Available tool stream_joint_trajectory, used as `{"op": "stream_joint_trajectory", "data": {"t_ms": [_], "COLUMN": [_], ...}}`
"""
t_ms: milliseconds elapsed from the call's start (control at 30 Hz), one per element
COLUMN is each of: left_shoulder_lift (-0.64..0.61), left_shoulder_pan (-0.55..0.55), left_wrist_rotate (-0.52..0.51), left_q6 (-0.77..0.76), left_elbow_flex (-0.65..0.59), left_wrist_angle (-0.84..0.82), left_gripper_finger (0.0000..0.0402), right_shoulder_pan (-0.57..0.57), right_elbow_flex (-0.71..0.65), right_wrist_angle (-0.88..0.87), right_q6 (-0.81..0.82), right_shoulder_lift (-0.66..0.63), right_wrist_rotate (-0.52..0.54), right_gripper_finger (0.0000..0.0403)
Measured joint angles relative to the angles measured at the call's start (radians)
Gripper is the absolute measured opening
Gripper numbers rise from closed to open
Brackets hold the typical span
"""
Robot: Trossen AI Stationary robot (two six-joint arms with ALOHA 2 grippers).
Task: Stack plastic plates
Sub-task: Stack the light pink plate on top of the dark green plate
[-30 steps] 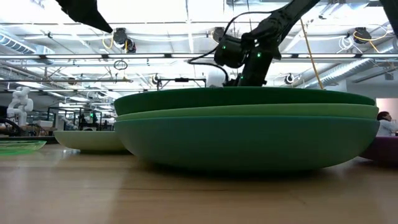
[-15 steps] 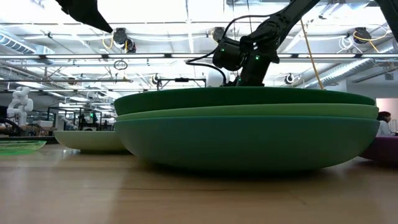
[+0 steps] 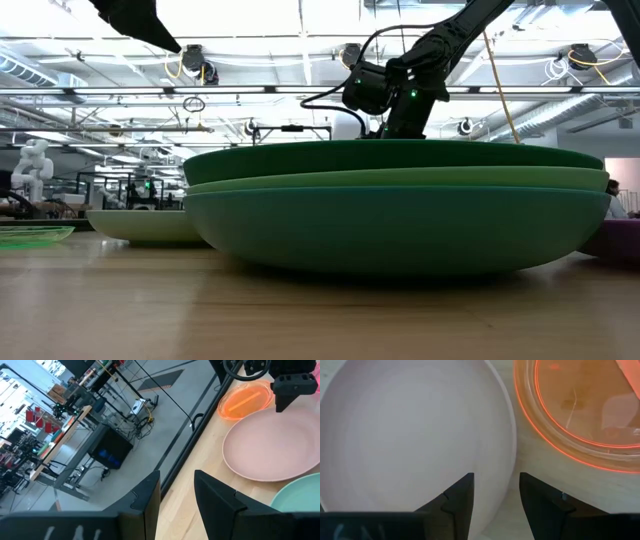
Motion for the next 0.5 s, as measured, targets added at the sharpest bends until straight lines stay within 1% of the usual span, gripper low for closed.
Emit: {"op": "stream_joint_trajectory", "data": {"t_ms": [167, 367, 500], "left_shoulder_lift": [0.0, 0.0, 0.0], "left_shoulder_pan": [0.0, 0.0, 0.0], "left_wrist_rotate": [0.0, 0.0, 0.0], "left_q6": [0.002, 0.004, 0.004], "left_elbow_flex": [0.0, 0.0, 0.0], "left_wrist_angle": [0.0, 0.001, 0.0], "left_gripper_finger": [0.0127, 0.0127, 0.0127], "right_shoulder_pan": [0.001, 0.003, 0.006], "right_elbow_flex": [0.0, 0.0, 0.0], "right_wrist_angle": [0.0, 0.0, 0.0], "right_q6": [0.004, 0.004, 0.004], "right_shoulder_lift": [0.0, 0.001, 0.029], "right_wrist_rotate": [0.023, 0.025, 0.026], "right_gripper_finger": [0.015, 0.0151, 0.0151]}}
